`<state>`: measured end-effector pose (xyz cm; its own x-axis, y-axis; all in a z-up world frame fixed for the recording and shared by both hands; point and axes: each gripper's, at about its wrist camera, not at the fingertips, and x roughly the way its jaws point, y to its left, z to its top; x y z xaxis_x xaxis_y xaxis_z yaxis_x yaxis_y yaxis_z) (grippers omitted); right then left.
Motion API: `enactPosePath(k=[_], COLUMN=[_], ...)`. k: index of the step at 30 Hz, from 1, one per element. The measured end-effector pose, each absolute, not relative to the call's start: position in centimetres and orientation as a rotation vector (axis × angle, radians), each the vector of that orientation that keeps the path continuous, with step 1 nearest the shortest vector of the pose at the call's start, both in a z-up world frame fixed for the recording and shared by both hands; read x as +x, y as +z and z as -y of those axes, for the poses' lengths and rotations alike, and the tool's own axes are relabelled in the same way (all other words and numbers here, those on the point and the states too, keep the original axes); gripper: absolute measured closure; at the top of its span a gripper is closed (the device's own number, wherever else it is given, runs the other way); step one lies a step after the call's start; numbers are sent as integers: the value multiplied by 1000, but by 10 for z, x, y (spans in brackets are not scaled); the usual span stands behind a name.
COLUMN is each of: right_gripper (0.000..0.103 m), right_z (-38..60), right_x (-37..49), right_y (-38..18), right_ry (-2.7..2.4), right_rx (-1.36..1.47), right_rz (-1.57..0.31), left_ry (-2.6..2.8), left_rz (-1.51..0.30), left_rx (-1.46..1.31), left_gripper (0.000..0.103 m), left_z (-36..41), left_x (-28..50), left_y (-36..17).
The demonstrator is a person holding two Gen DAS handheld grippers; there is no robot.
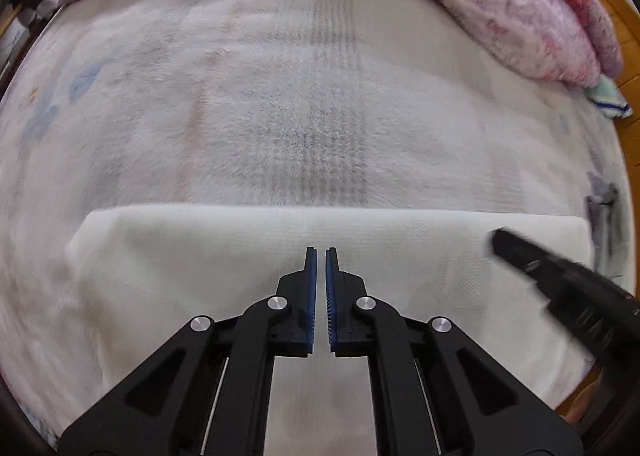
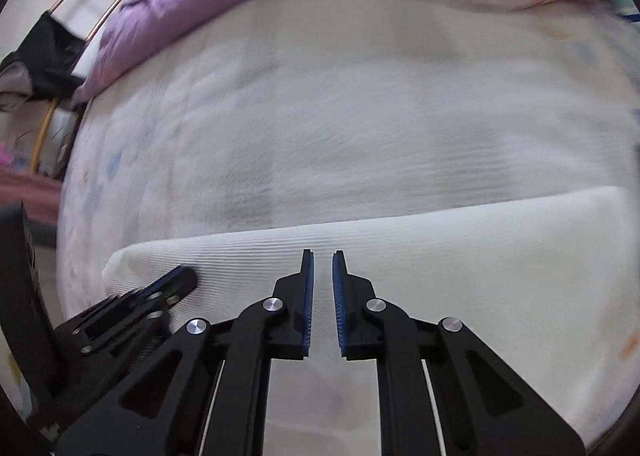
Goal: Fold large clothes
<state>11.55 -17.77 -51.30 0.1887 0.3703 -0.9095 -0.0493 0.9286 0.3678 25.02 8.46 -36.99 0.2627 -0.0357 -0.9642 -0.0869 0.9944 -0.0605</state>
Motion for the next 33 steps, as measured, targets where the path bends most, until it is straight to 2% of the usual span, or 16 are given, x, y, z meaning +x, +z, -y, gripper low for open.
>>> enactPosePath(k=[1, 3, 7, 10, 14, 17, 21, 23, 25, 27, 30, 33], right_gripper=[94, 103, 103, 103, 103, 103, 103, 102, 97, 97, 97, 97], right_z=[178, 181, 211, 256, 313, 350, 416, 412, 408, 409, 376, 309], right_x=[122, 125, 126, 127, 129, 126, 112, 105, 97, 82, 57, 46], right_y=[-525, -551, -553, -548, -541, -524, -541, -532, -520, -504, -477, -486], right_ry=[305, 290, 288, 234, 199, -26, -119, -175, -240, -287, -239, -61], right_rx=[288, 269, 295, 304, 310, 116, 336, 224, 120, 150, 139, 207], right_rz=[-1379, -1406, -1385, -1385, -1387, -1338, -1408, -1411, -1398, -1371, -1307, -1360], left_ry=[45, 13, -45, 115, 163, 136, 148, 179, 238, 403, 372, 271], left_rz=[-1314, -1315, -1261, -1251, -1273, -1269, -1287, -1302, -1315, -1383, -1378, -1381], left_rx=[-93, -100, -117, 74, -69, -107, 56, -4, -47, 4, -209, -224], left_gripper=[103, 103, 101, 101, 101, 101, 101, 101, 101, 100, 100, 100], left_z=[-79, -84, -100, -116, -184, -203, -192, -200, -208, -219, -223, -177], left_x=[256, 257, 247, 241, 228, 222, 208, 199, 189, 177, 153, 146], left_y=[-387, -405, -404, -401, -396, -384, -381, -378, -373, -372, -361, -361])
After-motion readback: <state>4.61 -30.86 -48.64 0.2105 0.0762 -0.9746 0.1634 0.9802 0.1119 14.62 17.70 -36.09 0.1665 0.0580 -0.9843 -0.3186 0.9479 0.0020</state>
